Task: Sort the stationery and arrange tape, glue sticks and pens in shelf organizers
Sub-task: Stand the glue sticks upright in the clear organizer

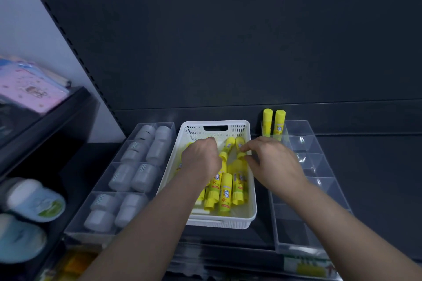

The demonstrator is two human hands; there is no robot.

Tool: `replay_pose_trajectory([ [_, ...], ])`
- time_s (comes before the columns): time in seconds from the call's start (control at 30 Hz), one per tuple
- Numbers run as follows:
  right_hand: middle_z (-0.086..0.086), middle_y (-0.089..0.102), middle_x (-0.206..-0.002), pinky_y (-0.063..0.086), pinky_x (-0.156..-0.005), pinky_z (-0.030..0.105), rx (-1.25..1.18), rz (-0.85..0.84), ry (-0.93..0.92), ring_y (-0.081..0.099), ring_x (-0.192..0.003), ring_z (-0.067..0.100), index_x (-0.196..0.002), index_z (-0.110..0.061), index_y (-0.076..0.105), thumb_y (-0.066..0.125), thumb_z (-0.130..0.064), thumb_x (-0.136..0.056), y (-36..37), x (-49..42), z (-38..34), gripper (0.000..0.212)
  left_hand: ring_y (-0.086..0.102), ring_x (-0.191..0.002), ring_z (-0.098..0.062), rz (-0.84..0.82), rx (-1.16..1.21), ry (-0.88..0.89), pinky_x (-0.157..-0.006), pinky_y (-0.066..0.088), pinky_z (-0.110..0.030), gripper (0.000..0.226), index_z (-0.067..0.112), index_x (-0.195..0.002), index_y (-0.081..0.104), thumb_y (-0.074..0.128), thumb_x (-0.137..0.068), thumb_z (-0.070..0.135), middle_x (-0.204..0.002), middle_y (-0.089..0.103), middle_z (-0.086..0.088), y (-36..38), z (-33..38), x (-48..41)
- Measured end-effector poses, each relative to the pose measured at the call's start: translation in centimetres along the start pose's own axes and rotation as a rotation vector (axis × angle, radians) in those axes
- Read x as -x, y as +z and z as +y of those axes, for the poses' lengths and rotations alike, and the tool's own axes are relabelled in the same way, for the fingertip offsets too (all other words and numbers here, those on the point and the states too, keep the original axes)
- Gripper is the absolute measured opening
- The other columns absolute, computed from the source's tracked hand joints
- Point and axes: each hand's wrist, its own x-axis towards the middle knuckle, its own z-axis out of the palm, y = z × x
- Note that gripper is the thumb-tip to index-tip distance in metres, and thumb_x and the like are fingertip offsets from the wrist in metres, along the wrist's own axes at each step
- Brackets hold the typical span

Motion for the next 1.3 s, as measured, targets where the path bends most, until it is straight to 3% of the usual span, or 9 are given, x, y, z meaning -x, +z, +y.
replay_pose_trajectory([
  [0.1,-0.008,0.062,-0.104,0.044,-0.071,0.030,0.018,-0.005,0.023,0.055,-0.104,0.017,-0.109,-0.034,0.065,0.055,-0.027,-0.089,-0.1,0.1,0.3,0.024,0.057,-0.106,-0.025,-0.022,0.058,-0.004,-0.078,0.046,-0.031,0.030,0.017,-0.107,0.060,0.064,-0.083,0.034,-0.111,0.062,-0.002,0.0,-0.6,-0.1],
  [0.3,-0.008,0.061,-0.100,0.044,-0.071,0.030,0.023,-0.019,0.019,0.055,-0.102,0.017,-0.108,-0.034,0.065,0.054,-0.028,-0.089,0.3,0.6,0.0,0.023,0.058,-0.100,-0.026,-0.143,-0.019,0.054,-0.069,0.039,-0.028,0.034,0.018,-0.096,0.061,0.068,-0.076,0.044,-0.104,0.062,-0.003,0.5,1.0,0.0],
  [0.47,-0.008,0.063,-0.100,0.039,-0.068,0.029,0.051,-0.010,-0.013,0.055,-0.101,0.018,-0.108,-0.034,0.065,0.056,-0.029,-0.088,0.3,0.5,-0.4,0.022,0.059,-0.099,-0.028,-0.057,0.130,-0.026,-0.071,0.042,-0.028,0.030,0.017,-0.103,0.062,0.058,-0.080,0.036,-0.105,0.063,-0.002,-0.3,-0.4,-0.1],
  [0.67,-0.002,0.068,-0.097,0.040,-0.067,0.030,0.181,-0.150,-0.010,0.062,-0.096,0.025,-0.102,-0.029,0.065,0.052,-0.036,-0.087,1.6,-0.3,-3.1,0.021,0.057,-0.098,-0.033,0.078,0.326,-0.154,-0.073,0.041,-0.031,0.026,0.014,-0.098,0.063,0.051,-0.084,0.032,-0.100,0.066,-0.008,-2.3,-3.5,-0.2],
  [0.83,0.001,0.065,-0.102,0.038,-0.066,0.030,0.368,-0.320,-0.003,0.062,-0.095,0.025,-0.099,-0.023,0.061,0.059,-0.038,-0.084,3.6,-0.8,-5.7,0.020,0.060,-0.096,-0.030,0.047,0.380,-0.115,-0.076,0.048,-0.034,0.025,0.017,-0.099,0.062,0.052,-0.083,0.034,-0.089,0.069,-0.004,-2.2,-4.7,0.1],
  [1.0,0.002,0.063,-0.110,0.046,-0.076,0.031,0.173,-0.387,0.126,0.059,-0.103,0.025,-0.113,-0.027,0.060,0.063,-0.047,-0.077,4.5,-1.0,-6.6,0.041,0.062,-0.092,-0.025,0.054,0.416,-0.052,-0.072,0.046,-0.030,0.031,0.029,-0.111,0.059,0.051,-0.082,0.037,-0.089,0.070,0.000,-1.7,-5.7,-0.4],
  [1.1,-0.003,0.064,-0.110,0.048,-0.082,0.031,-0.014,-0.263,0.209,0.059,-0.103,0.022,-0.122,-0.034,0.056,0.063,-0.040,-0.077,2.5,-1.7,-5.7,0.046,0.063,-0.080,-0.020,0.055,0.518,-0.010,-0.065,0.045,-0.028,0.032,0.031,-0.111,0.058,0.050,-0.081,0.037,-0.082,0.068,0.003,-2.0,-5.5,-1.1],
  [1.2,-0.014,0.064,-0.087,0.044,-0.065,0.025,-0.149,-0.024,0.235,0.058,-0.083,0.012,-0.116,-0.037,0.057,0.064,-0.037,-0.079,-0.6,-2.5,-4.0,0.038,0.064,-0.069,-0.011,0.051,0.700,0.047,-0.058,0.053,-0.027,0.011,0.034,-0.091,0.056,0.056,-0.080,0.036,-0.078,0.065,0.010,-2.5,-3.7,-2.1],
  [1.3,-0.016,0.064,-0.077,0.046,-0.067,0.027,-0.225,0.154,0.278,0.060,-0.079,0.009,-0.107,-0.037,0.058,0.065,-0.034,-0.077,-3.3,-2.7,-1.6,0.031,0.064,-0.076,-0.013,0.094,0.817,0.130,-0.067,0.054,-0.033,0.014,0.034,-0.085,0.051,0.061,-0.077,0.036,-0.077,0.061,0.013,-2.9,-0.3,-2.5],
])
